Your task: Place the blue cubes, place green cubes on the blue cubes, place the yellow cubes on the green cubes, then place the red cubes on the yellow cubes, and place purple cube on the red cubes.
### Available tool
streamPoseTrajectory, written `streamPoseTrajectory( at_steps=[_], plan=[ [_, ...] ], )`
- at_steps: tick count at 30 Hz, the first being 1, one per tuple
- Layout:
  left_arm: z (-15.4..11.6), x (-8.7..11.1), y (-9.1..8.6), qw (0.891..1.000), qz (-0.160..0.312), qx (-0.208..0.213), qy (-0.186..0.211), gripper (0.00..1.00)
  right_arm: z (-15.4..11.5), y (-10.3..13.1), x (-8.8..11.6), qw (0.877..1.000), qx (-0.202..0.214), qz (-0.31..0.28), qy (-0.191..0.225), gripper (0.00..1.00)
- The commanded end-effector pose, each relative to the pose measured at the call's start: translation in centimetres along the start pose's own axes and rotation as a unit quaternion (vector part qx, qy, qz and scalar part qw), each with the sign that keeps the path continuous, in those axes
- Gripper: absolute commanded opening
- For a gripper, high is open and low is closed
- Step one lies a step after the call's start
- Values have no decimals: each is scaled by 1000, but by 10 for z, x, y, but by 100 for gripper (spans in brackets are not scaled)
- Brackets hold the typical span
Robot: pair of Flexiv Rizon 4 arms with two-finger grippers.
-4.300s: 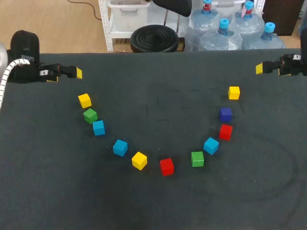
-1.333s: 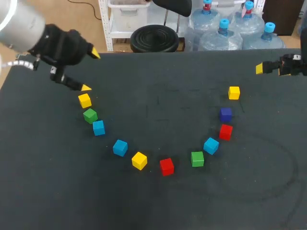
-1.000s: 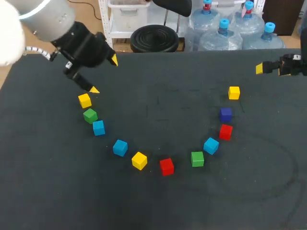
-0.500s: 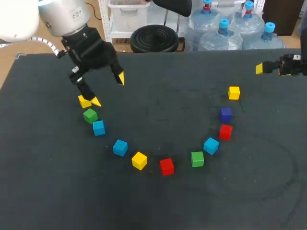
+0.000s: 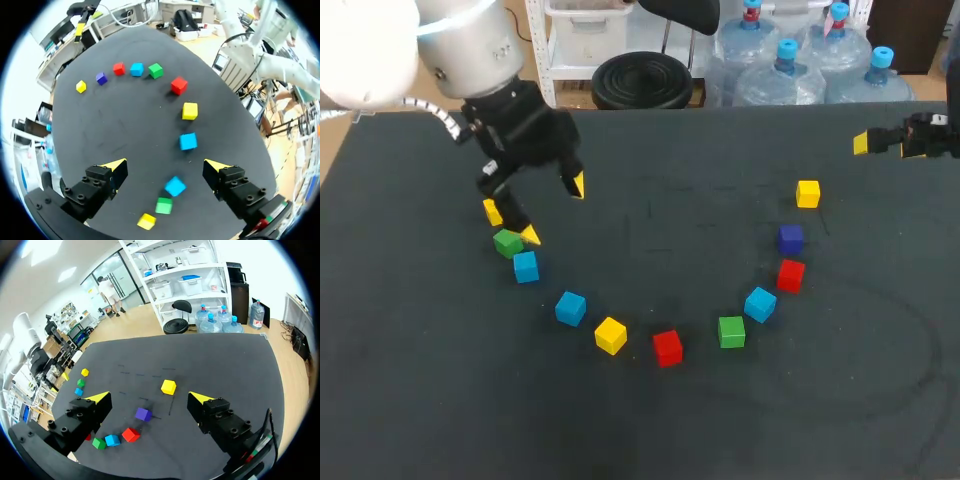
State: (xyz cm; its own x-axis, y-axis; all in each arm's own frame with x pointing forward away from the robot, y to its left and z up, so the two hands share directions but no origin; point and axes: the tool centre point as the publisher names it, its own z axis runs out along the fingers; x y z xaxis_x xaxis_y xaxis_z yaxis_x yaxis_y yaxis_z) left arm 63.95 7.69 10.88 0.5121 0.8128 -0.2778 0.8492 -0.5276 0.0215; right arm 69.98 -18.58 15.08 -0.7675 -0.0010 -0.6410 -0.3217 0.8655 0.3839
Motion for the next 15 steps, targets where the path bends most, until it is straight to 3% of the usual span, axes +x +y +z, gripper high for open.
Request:
streamPoseTrajectory(
  at_steps=[1,7,15],
  plan=[
    [4,-15,-38,998,-20,-54,30,100,0,0,0,1000,1,0,0,100],
    [26,-23,-62,996,-54,-59,50,100,0,0,0,1000,1,0,0,100],
    [49,-30,-78,991,-85,-89,59,100,0,0,0,1000,1,0,0,100]
  ],
)
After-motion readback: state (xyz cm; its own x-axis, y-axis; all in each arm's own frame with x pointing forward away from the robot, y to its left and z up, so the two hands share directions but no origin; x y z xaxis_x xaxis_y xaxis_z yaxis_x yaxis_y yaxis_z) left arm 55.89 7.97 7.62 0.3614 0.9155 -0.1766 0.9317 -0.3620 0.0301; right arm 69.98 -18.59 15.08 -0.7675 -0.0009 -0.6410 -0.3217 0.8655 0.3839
